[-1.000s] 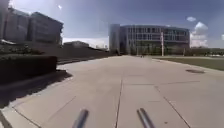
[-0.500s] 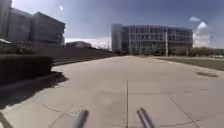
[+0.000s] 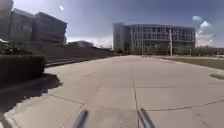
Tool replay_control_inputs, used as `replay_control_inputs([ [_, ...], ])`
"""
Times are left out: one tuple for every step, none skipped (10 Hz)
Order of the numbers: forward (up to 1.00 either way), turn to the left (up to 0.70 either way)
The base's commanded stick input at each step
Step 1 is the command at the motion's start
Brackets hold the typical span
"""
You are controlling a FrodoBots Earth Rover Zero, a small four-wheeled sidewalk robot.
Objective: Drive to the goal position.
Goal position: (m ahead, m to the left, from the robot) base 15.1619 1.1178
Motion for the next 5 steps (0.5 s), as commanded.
replay_control_inputs([
  [1.00,0.00],
  [1.00,0.00],
  [1.00,0.00],
  [1.00,0.00],
  [1.00,0.00],
])
